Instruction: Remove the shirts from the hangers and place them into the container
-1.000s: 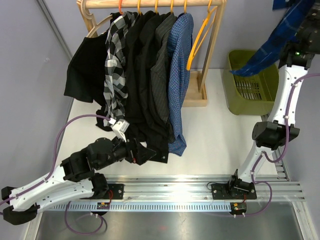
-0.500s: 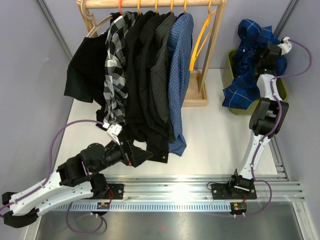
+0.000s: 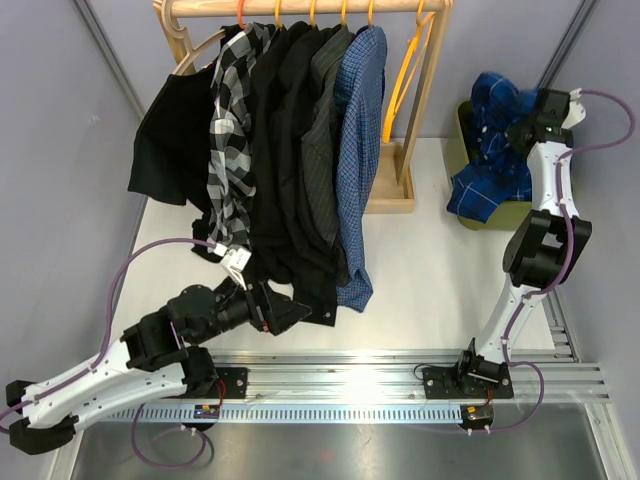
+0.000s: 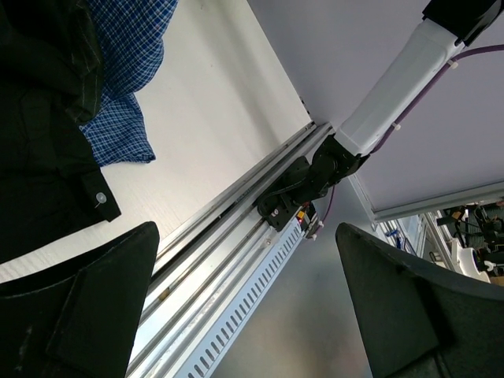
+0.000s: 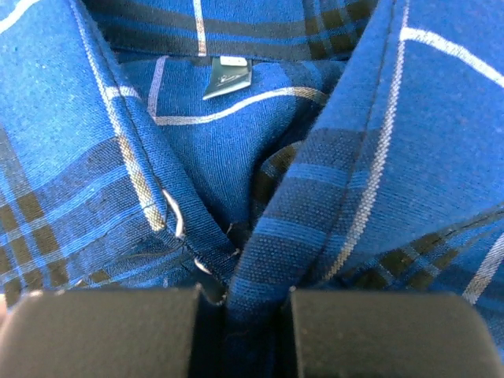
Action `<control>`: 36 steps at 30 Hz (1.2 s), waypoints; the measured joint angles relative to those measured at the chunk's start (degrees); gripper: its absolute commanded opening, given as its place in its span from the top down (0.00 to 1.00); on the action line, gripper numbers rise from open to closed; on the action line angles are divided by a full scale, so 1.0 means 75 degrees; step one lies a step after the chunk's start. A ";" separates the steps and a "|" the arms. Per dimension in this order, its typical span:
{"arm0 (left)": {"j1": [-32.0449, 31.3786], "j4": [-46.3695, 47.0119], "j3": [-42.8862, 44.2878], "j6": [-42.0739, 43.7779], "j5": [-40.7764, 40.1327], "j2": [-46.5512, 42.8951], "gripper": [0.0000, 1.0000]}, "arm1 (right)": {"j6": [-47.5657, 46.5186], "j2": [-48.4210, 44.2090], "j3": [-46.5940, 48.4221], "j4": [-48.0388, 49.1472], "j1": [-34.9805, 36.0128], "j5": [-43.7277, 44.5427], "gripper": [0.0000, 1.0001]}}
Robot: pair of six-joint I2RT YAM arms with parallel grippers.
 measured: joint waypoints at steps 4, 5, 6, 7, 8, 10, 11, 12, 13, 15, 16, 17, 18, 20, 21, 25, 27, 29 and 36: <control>0.0000 -0.0035 0.0000 0.0032 0.0015 -0.0152 0.01 | 0.0227 0.0082 -0.0460 -0.1142 0.0000 -0.0102 0.15; 0.0000 -0.0050 0.0000 0.0038 0.0015 -0.0219 0.01 | 0.0181 0.0166 -0.0452 -0.1419 0.0000 -0.0122 0.09; 0.0000 -0.0058 0.0000 0.0050 0.0012 -0.0303 0.01 | 0.0122 0.0280 -0.0350 -0.1725 0.0000 -0.0128 0.08; 0.0000 -0.0061 0.0000 0.0052 0.0009 -0.0388 0.01 | 0.0064 0.0431 -0.0172 -0.2025 0.0000 -0.0134 0.08; 0.0000 -0.0076 0.0000 0.0052 0.0009 -0.0478 0.01 | 0.0000 0.0557 -0.0006 -0.2270 0.0000 -0.0169 0.08; -0.0003 -0.0079 0.0000 0.0044 0.0009 -0.0729 0.01 | -0.0050 0.0595 -0.0006 -0.2439 0.0003 -0.0239 0.07; -0.0003 -0.0082 -0.0003 0.0035 0.0006 -0.0860 0.01 | -0.0058 0.0434 -0.0181 -0.2346 0.0006 -0.0306 0.05; -0.0006 -0.0082 -0.0009 0.0026 0.0006 -0.0956 0.01 | -0.0064 0.0169 -0.0562 -0.2066 0.0015 -0.0329 0.02; -0.0006 -0.0090 -0.0017 0.0015 0.0006 -0.1067 0.01 | -0.0070 -0.0254 -0.1096 -0.1743 0.0041 -0.0344 0.01; -0.0006 -0.0105 -0.0058 -0.0009 0.0006 -0.1212 0.01 | -0.0108 -0.1233 -0.1926 -0.1448 0.0125 -0.0332 0.01; -0.0006 -0.0163 -0.0070 -0.0012 0.0006 -0.1265 0.01 | -0.0169 -0.1816 -0.2224 -0.1291 0.0198 -0.0332 0.00; -0.0006 -0.0236 -0.0073 -0.0012 0.0003 -0.1311 0.01 | -0.0256 -0.2387 -0.2331 -0.1151 0.0289 -0.0321 0.01; -0.0006 -0.0303 -0.0073 -0.0009 0.0003 -0.1343 0.01 | -0.0344 -0.2920 -0.2331 -0.0944 0.0388 -0.0321 0.00; -0.0006 -0.0423 -0.0073 0.0000 -0.0003 -0.1393 0.01 | -0.0527 -0.3902 -0.2171 -0.0539 0.0557 -0.0385 0.01; -0.0006 -0.0475 -0.0073 0.0009 -0.0006 -0.1405 0.01 | -0.0609 -0.4339 -0.2081 -0.0358 0.0618 -0.0507 0.01; -0.0006 -0.0673 -0.0055 0.0137 -0.0038 -0.1402 0.01 | -0.0825 -0.6009 -0.2498 0.0303 0.0723 -0.1195 0.01; -0.0006 -0.0766 -0.0055 0.0201 -0.0058 -0.1402 0.01 | -0.0909 -0.6811 -0.3165 0.0536 0.0915 -0.1577 0.02; -0.0006 -0.0845 -0.0055 0.0236 -0.0058 -0.1405 0.01 | -0.0988 -0.7382 -0.3640 0.0525 0.1230 -0.2046 0.04; -0.0006 -0.1093 -0.0055 0.0379 -0.0108 -0.1722 0.01 | -0.1174 -0.8026 -0.3891 0.0329 0.2876 -0.4150 0.08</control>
